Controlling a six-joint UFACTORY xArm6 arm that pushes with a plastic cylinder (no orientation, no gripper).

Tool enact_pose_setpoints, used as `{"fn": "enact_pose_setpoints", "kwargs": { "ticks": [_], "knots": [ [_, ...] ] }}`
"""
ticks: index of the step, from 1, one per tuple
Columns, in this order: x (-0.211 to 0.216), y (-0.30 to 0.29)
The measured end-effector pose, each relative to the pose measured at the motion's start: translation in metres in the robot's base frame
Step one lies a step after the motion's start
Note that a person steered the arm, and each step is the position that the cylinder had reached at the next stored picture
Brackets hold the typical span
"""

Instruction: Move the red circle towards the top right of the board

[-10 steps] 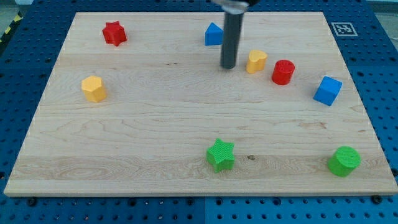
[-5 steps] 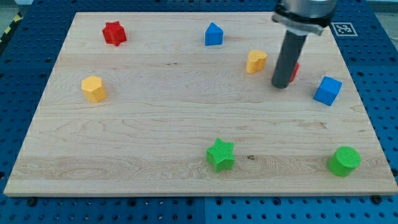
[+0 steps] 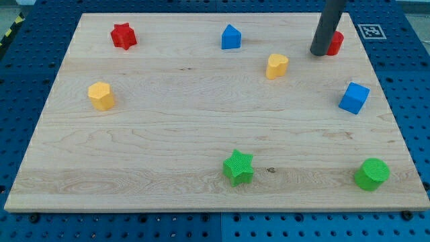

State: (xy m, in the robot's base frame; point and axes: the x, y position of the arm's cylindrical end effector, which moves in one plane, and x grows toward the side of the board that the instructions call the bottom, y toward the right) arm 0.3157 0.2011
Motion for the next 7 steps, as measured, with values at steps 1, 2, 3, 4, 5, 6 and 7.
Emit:
{"fn": "enact_pose_setpoints", "kwargs": {
  "ticks": [1, 2, 3, 4, 5, 6, 7],
  "knots": [
    [0.019, 0.0],
    [0.033, 0.001],
    [0.026, 0.015],
    [0.005, 0.021],
    [-0.002, 0.023],
    [-0.002, 0.023],
    [-0.001, 0.023]
  ]
}}
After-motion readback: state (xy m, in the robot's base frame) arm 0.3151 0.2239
